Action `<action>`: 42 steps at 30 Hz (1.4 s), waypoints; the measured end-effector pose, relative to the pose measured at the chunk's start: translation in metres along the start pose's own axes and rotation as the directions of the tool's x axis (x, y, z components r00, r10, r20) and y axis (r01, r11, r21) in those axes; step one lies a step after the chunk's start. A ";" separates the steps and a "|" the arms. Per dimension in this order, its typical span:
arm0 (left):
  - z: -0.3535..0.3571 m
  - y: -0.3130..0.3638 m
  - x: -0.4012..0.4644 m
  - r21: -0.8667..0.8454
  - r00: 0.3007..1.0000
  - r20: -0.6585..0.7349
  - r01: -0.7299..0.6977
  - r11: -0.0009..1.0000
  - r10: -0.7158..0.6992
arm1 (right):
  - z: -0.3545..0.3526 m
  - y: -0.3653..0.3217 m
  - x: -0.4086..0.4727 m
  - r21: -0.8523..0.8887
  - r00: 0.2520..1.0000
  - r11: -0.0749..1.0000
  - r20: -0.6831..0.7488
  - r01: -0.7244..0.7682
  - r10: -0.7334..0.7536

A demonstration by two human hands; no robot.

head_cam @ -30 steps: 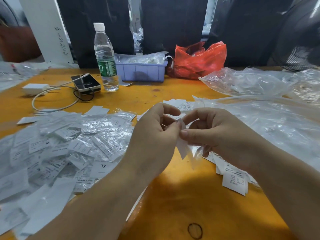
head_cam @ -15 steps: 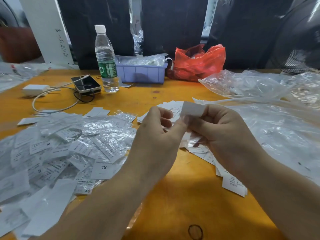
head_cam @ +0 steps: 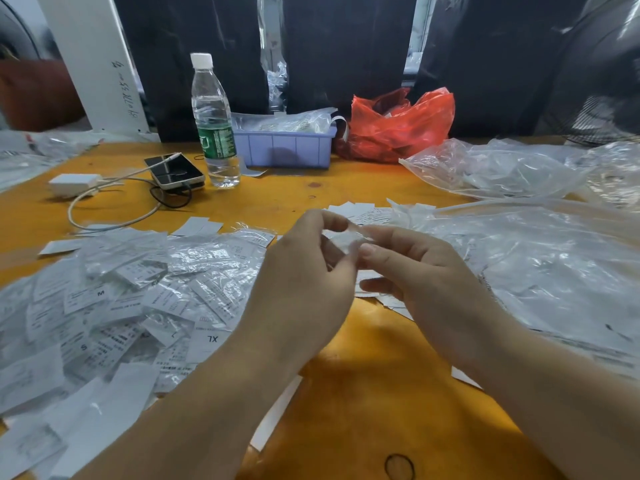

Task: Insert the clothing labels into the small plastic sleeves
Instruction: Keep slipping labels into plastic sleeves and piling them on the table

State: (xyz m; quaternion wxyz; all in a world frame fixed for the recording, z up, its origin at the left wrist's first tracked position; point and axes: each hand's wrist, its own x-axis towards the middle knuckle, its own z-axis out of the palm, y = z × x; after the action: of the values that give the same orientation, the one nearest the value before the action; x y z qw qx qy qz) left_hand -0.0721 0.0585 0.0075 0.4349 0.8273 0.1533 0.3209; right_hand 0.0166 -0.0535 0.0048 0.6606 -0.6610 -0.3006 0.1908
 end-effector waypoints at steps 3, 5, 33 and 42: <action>-0.005 0.000 0.002 0.018 0.999 -0.029 0.021 1.000 -0.021 | -0.003 0.004 0.004 -0.038 0.999 0.998 -0.021 -0.048 0.047; -0.005 -0.001 0.002 0.013 0.999 -0.001 0.046 0.999 -0.046 | -0.005 0.006 0.006 -0.144 0.997 0.987 -0.049 -0.074 0.067; 0.000 0.004 0.005 -0.483 0.930 0.210 0.367 0.795 -0.302 | -0.016 -0.020 -0.003 -0.018 0.974 0.980 -0.113 0.197 -0.198; 0.000 0.005 0.004 -0.513 0.927 0.252 0.370 0.774 -0.276 | -0.017 -0.017 -0.002 0.053 0.988 0.987 -0.045 0.153 -0.151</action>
State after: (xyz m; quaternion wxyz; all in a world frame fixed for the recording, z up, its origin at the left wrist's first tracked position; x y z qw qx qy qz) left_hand -0.0693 0.0578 0.0132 0.7146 0.6504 0.1584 0.2029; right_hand 0.0235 -0.0682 0.0223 0.6976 -0.6210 -0.3310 0.1348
